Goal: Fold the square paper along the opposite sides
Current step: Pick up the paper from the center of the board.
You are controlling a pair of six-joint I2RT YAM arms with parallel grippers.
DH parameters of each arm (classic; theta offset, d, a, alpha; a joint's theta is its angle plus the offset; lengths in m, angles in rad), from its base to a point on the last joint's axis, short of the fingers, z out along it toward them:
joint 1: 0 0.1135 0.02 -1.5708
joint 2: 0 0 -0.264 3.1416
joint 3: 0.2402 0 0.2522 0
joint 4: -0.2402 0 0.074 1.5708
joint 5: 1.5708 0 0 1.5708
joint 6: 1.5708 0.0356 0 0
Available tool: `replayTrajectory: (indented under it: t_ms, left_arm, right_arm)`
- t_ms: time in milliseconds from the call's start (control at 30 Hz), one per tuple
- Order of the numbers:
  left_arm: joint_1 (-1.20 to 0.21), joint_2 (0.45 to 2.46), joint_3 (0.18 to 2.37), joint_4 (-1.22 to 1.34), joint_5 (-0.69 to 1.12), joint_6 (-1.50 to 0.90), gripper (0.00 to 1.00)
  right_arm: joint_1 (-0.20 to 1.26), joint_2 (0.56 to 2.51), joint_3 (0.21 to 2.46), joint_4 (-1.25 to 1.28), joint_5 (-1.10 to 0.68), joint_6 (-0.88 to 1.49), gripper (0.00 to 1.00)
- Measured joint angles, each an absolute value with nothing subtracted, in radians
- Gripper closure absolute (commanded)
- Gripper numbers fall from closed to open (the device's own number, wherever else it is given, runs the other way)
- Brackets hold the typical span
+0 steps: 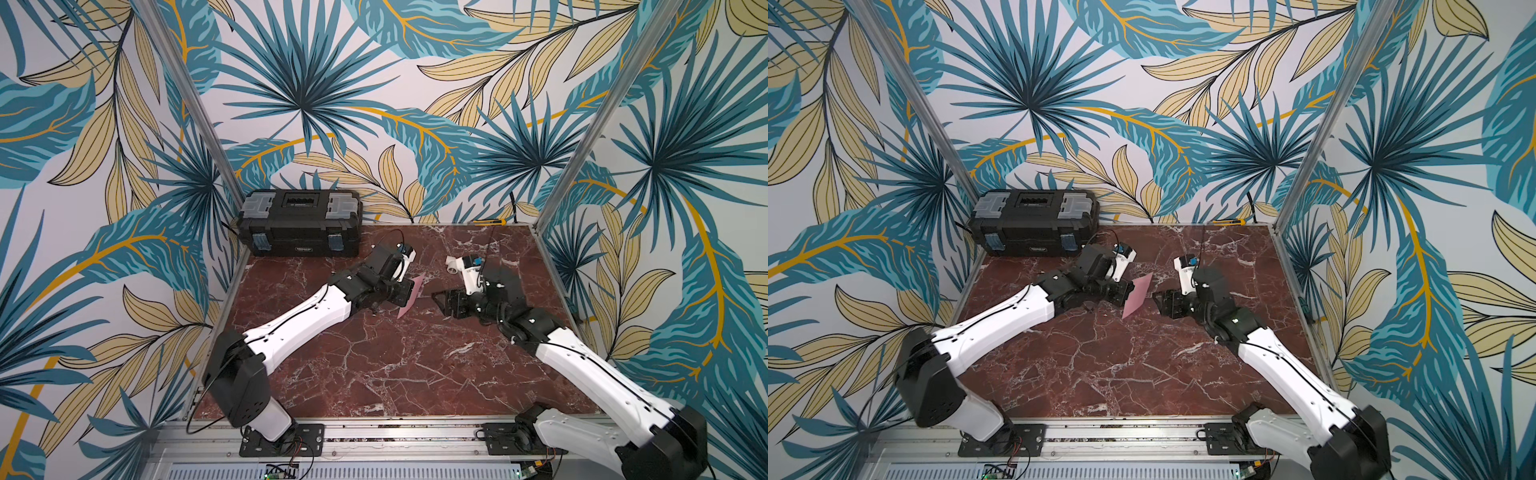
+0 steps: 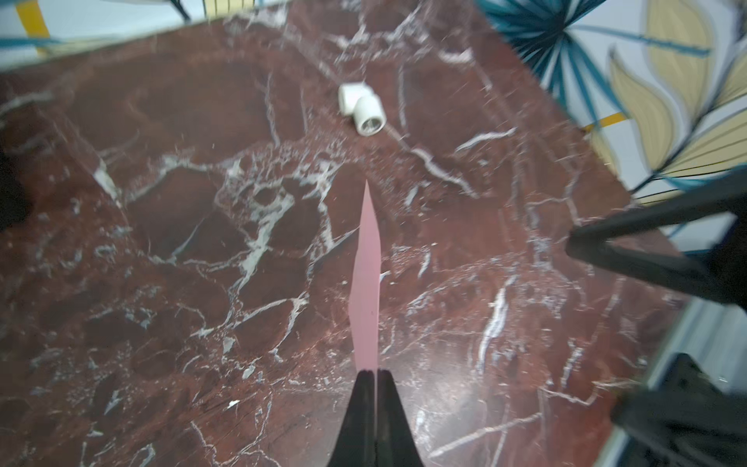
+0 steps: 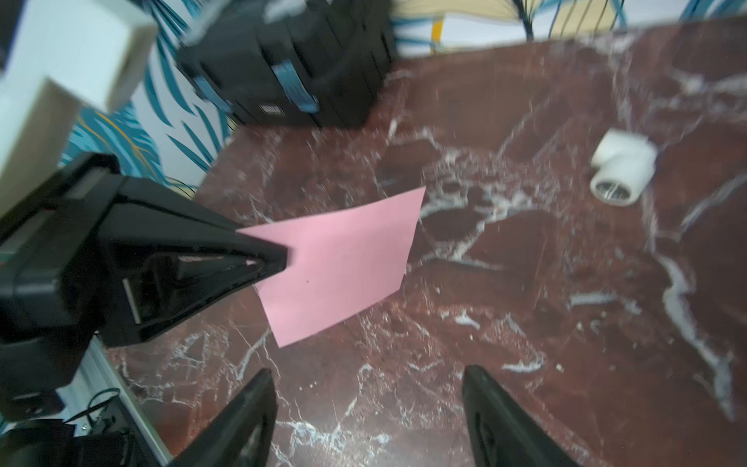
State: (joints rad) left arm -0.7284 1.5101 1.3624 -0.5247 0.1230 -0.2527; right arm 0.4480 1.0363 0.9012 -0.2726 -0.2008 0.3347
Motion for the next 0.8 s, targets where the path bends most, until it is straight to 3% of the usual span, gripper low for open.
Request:
replayTrajectory:
  t_ms: [167, 433, 633, 800]
  left_arm:
    - [-0.739, 1.351, 1.442, -0.557, 0.236, -0.203, 1.00]
    - [-0.739, 1.182, 1.553, -0.572, 0.349, -0.114, 1.00]
    - [-0.739, 1.174, 1.575, -0.583, 0.364, -0.081, 1.00]
    - [-0.739, 1.208, 1.575, -0.599, 0.368, -0.075, 1.00]
  right_arm:
    - [0.381, 0.936, 0.941, -0.271, -0.322, 0.219, 0.21]
    - [0.353, 0.965, 1.103, -0.250, -0.576, 0.104, 0.24]
    - [0.353, 0.997, 1.210, -0.213, -0.777, 0.075, 0.33]
    - [0.353, 1.013, 1.242, -0.207, -0.860, 0.073, 0.47]
